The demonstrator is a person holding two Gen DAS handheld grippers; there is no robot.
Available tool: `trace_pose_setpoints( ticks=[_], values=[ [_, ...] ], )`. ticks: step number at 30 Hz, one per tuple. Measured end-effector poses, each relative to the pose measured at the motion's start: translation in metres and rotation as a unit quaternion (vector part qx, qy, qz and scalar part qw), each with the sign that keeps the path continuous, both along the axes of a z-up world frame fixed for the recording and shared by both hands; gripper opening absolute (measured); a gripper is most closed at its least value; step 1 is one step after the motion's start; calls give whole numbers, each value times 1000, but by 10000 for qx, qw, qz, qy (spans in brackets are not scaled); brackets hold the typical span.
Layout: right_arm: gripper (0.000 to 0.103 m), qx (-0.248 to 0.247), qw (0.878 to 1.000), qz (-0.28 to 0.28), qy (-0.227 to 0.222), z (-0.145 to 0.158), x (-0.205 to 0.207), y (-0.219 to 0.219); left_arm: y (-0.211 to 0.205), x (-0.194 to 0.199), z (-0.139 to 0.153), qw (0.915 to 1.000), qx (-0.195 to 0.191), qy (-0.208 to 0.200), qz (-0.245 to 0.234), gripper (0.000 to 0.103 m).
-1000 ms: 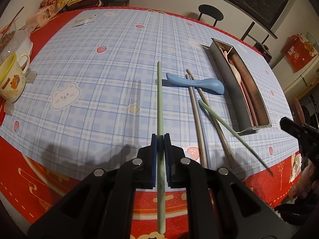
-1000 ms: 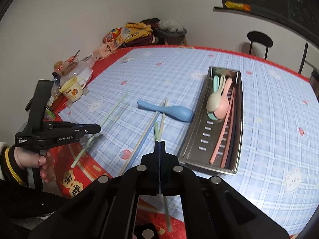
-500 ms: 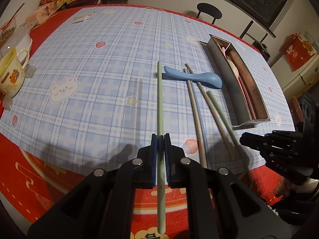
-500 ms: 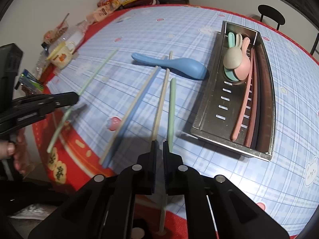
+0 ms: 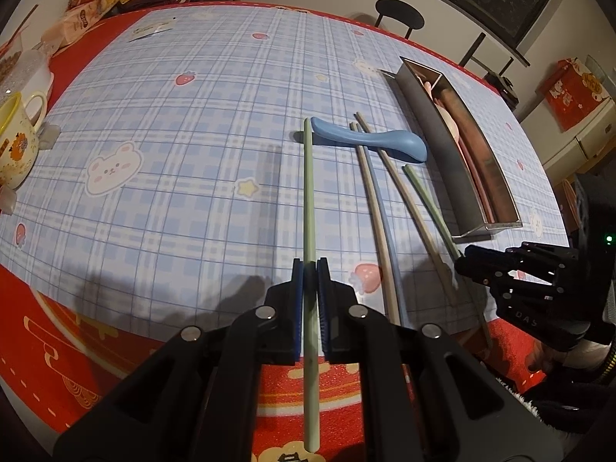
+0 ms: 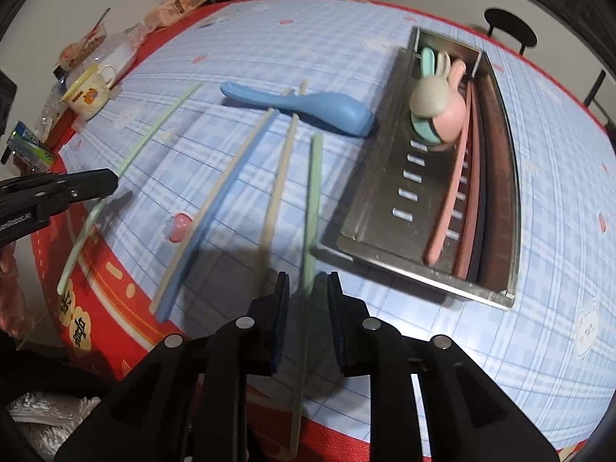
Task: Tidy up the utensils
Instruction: 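Lift both green chopsticks and carry them toward the steel tray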
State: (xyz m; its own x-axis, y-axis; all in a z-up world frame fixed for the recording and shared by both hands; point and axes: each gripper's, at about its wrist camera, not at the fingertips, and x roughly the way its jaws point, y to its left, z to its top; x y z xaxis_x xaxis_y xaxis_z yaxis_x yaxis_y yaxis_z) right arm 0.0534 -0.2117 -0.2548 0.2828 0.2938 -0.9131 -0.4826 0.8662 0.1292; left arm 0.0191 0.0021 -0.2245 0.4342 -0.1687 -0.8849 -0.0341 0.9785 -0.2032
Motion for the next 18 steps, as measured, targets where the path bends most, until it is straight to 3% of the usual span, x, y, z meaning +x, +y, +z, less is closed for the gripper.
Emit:
trace_pose_setpoints(
  ticks=[6,7,8,12,18],
  values=[
    [19,-52,9999,111,-93,0,-2,4,-2,4,-2,10000,-2,57,-50,11],
    [10,-89,9998,145,-118,0,-3,5,-3,4,-3,10000,-3,61,-56,11],
    [7,-100,9997,176,-109,0,-3,6,-3,4,-3,10000,-1,62,-65,11],
    [6,68,9997,218,13,0,-4,4,-3,5,-2,9999,-3,68,-78,11],
    [6,680,9973,163,-224,25,-6,-4,-3,5,-2,10000,-7,69,-65,11]
  ],
)
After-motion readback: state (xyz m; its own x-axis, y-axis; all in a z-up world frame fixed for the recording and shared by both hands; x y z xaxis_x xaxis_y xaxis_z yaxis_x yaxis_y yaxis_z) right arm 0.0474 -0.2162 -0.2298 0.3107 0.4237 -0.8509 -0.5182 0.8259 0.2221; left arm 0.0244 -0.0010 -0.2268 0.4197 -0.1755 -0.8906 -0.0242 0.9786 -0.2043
